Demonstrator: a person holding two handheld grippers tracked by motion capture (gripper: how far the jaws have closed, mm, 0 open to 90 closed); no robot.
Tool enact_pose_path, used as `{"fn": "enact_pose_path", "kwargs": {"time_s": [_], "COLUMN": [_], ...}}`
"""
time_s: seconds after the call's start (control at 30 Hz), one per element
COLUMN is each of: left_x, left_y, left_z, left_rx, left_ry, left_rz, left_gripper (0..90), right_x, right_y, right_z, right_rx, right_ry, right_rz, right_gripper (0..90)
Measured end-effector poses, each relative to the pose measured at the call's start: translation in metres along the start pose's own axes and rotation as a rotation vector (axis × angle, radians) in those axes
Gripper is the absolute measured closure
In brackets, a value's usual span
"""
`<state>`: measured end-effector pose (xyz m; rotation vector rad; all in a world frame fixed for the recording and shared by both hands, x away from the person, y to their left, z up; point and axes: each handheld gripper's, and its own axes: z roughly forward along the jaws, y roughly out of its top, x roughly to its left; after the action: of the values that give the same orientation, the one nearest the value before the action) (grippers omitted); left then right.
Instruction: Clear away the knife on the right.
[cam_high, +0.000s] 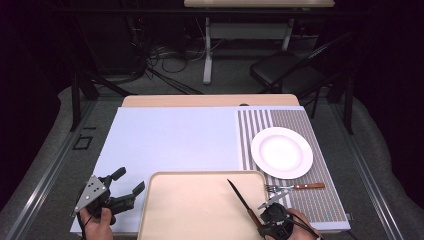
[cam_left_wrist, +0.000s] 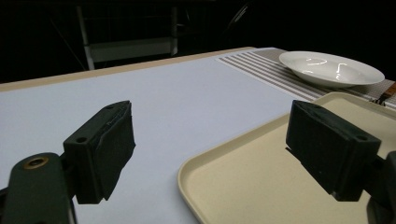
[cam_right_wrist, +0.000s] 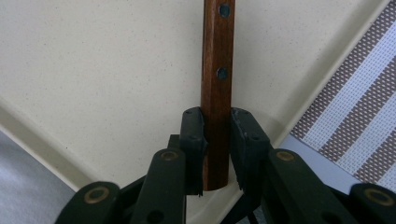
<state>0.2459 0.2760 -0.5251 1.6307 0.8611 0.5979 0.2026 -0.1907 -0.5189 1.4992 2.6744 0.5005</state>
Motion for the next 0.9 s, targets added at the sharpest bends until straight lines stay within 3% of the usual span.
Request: {"fn": "enact_pose_path", "kwargs": {"time_s": [0.4, 0.43, 0.47, 0.5, 0.6, 0.83, 0.9], "left_x": [0.000, 0.000, 0.000, 0.000, 0.000, 0.000, 0.000], "left_y": [0.000, 0.000, 0.000, 0.000, 0.000, 0.000, 0.000], "left_z": [0.000, 0.000, 0.000, 0.000, 0.000, 0.000, 0.000], "left_rx": [0.001, 0.001, 0.001, 0.001, 0.000, 0.003, 0.003], "left_ry": [0.001, 0.001, 0.001, 0.001, 0.002, -0.001, -0.001], "left_rz": [-0.002, -0.002, 0.000, 0.002, -0.001, 0.004, 0.004], "left_gripper": [15.6, 15.6, 15.6, 15.6, 15.6, 15.6, 15.6], "right_x": [-0.002, -0.001, 0.000, -0.002, -0.002, 0.000, 0.001], "right_y": [0.000, -0.002, 0.000, 0.000, 0.000, 0.001, 0.003], "right_z": [0.004, 0.008, 0.004, 0.004, 0.001, -0.005, -0.006], "right_rx": [0.001, -0.064, -0.009, -0.023, -0.037, -0.094, -0.106], "right_ry": [0.003, 0.022, 0.010, 0.009, 0.026, 0.010, 0.006], "right_rz": [-0.001, 0.021, 0.022, -0.005, -0.007, -0.010, -0.030], "right_gripper": [73.8, 72.1, 71.2, 70.0, 68.4, 68.3, 68.2]}}
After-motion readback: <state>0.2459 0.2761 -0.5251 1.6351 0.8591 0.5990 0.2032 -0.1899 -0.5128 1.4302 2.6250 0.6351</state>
